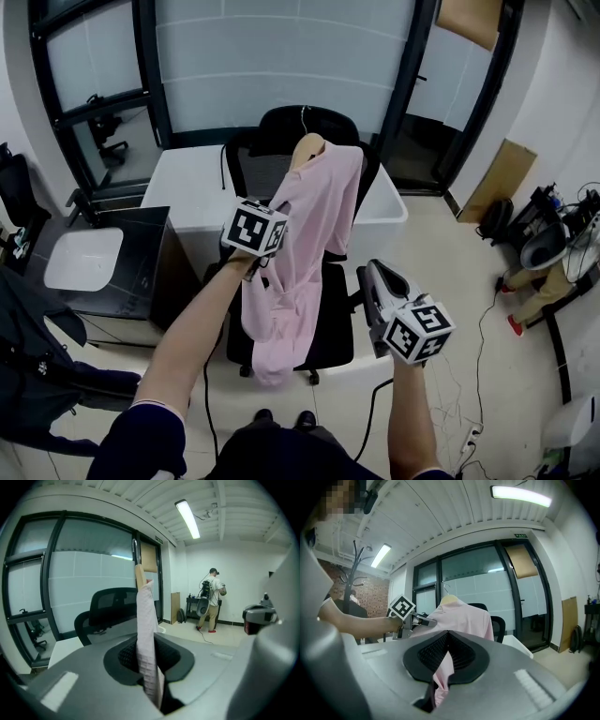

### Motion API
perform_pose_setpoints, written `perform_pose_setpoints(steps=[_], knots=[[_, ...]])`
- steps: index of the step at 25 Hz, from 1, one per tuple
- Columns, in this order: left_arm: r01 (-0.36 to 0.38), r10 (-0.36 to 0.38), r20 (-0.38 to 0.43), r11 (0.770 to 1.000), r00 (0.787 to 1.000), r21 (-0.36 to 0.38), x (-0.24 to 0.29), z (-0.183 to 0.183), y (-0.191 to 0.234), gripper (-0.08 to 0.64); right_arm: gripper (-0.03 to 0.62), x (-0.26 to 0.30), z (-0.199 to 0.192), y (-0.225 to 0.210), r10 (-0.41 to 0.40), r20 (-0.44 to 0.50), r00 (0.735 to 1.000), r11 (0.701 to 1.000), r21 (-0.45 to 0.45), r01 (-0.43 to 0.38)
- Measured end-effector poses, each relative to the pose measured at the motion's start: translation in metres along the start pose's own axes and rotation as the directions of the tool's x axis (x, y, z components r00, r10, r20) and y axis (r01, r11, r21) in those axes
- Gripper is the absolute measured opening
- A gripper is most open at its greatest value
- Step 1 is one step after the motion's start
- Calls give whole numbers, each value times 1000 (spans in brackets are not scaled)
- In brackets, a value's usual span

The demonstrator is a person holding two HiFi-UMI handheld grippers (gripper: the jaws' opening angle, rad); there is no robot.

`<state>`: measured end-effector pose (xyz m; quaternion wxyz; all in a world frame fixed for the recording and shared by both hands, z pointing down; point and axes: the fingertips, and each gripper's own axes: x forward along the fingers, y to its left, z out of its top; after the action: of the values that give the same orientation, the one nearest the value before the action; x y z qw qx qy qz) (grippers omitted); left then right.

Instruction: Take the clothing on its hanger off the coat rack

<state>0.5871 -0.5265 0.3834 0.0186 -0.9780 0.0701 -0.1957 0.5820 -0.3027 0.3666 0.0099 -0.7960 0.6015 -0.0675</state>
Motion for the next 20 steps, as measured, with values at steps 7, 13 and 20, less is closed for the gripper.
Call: perform_pose_setpoints(steps=[7, 13, 20], knots=[[34, -40, -109, 997, 993, -63, 26, -105, -33, 49, 2, -8, -39, -12, -13, -72, 997, 999, 41, 16], [23, -45, -164, 991, 985, -131, 46, -188, -53, 49, 2, -14, -75, -19, -22, -126, 992, 996, 88, 33], [-1, -52, -280, 982, 959, -187, 70, -282, -78, 49, 2, -30, -118, -26, -33, -198, 980, 987, 149, 63]])
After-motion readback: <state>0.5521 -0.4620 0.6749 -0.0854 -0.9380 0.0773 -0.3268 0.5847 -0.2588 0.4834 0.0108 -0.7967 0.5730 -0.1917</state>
